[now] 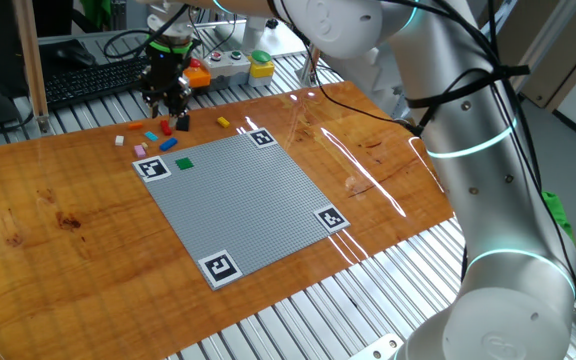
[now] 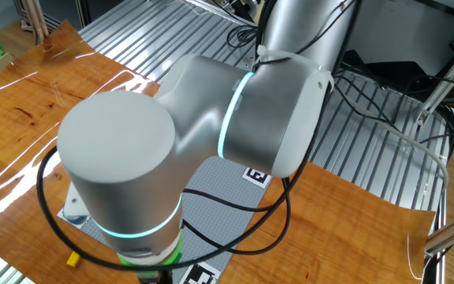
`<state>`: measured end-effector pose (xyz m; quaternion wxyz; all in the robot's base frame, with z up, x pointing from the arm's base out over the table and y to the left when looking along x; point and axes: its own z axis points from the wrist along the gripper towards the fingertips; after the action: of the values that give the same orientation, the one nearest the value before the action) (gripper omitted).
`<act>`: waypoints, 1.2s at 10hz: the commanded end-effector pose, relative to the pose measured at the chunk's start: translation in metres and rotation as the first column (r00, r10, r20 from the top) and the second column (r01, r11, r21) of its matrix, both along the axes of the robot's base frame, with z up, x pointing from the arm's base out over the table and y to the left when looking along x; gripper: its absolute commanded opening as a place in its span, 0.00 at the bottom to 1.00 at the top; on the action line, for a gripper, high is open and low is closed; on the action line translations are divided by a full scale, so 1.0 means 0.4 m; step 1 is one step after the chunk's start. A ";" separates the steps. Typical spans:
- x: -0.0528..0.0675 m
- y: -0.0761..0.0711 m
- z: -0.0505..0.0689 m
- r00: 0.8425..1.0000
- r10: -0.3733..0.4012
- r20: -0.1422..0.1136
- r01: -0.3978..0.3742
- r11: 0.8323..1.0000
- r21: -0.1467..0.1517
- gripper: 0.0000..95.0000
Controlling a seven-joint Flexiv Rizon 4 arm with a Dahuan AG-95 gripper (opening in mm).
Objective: Stack small Lego blocks one on top of the other
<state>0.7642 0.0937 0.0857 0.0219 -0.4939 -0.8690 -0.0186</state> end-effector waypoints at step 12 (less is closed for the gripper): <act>0.073 0.025 -0.016 0.996 -0.085 -0.005 0.085 0.996 -0.002 0.40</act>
<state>0.7982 0.1050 0.0781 0.0289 -0.5313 -0.8465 -0.0158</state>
